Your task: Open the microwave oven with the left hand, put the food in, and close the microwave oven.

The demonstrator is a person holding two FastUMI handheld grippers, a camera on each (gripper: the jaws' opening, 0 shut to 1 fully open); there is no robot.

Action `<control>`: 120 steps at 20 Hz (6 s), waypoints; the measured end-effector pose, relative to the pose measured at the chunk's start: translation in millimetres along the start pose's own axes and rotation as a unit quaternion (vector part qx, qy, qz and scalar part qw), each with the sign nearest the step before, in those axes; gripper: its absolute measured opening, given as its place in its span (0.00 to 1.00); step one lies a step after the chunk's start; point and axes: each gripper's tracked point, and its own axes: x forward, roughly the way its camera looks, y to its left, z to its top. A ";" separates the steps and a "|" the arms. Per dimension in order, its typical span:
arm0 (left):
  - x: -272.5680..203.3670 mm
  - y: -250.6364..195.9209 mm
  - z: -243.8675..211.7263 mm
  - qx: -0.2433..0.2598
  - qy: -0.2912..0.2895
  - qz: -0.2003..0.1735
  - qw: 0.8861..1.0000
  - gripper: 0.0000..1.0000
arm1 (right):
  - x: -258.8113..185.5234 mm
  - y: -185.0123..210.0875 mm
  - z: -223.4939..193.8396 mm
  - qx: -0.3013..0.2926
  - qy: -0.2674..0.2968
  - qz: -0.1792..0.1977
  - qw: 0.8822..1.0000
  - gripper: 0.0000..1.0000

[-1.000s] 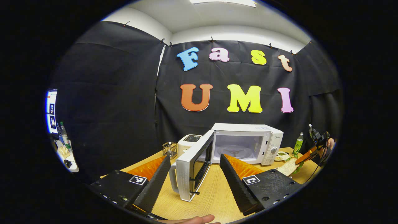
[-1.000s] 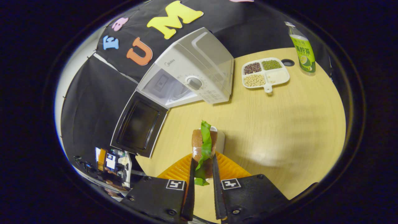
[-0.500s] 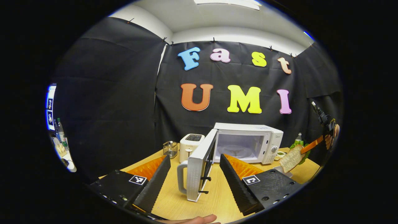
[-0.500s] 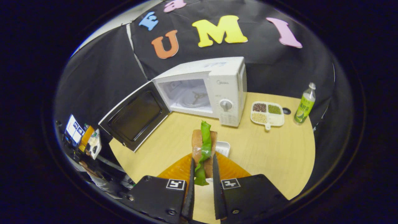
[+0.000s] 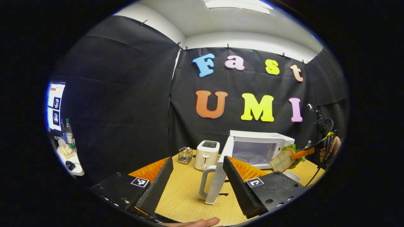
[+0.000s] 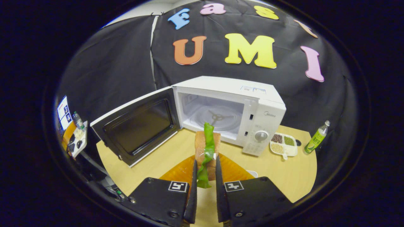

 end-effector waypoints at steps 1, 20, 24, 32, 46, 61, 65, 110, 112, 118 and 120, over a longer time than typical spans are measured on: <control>-1.7 2.4 2.1 -0.002 -0.003 -0.001 1.000 0.95 | 10.6 6.9 6.5 0.006 -0.015 -0.010 1.000 0.29; 8.9 -4.7 7.7 0.029 -0.013 -0.039 0.999 0.95 | 197.4 22.4 67.8 0.108 -0.214 -0.106 0.965 0.23; 15.4 -3.7 8.7 0.016 -0.012 -0.045 0.999 0.95 | 240.2 5.7 71.9 0.195 -0.231 -0.093 0.949 0.31; 27.2 -1.8 3.4 0.018 -0.008 -0.043 0.999 0.95 | 281.8 -29.8 63.1 0.348 -0.227 -0.087 0.905 0.32; 37.0 12.3 -28.5 0.011 0.024 -0.031 0.999 0.95 | 290.9 -66.5 33.5 0.337 -0.175 -0.172 0.909 0.67; 78.4 40.4 -64.2 0.016 0.049 -0.063 0.997 0.84 | 159.2 -13.0 81.6 0.076 -0.220 -0.153 0.960 0.87; 96.1 50.8 -65.4 0.039 0.043 -0.045 0.997 0.45 | 75.1 1.9 80.1 0.066 -0.253 -0.132 0.956 0.92; 118.6 -247.2 -142.5 -0.013 0.106 -0.330 0.938 0.00 | -186.7 -92.6 -23.6 0.071 -0.266 -0.136 0.952 0.91; 125.6 -262.6 -145.5 -0.011 0.112 -0.337 0.935 0.00 | -186.7 -98.1 -26.9 0.071 -0.266 -0.137 0.951 0.91; 151.5 -298.1 -150.7 0.007 0.114 -0.324 0.939 0.00 | -188.2 -119.3 -34.5 0.069 -0.268 -0.146 0.950 0.91; 163.0 -312.0 -151.5 0.015 0.106 -0.312 0.944 0.00 | -187.0 -127.0 -38.5 0.066 -0.264 -0.150 0.951 0.91</control>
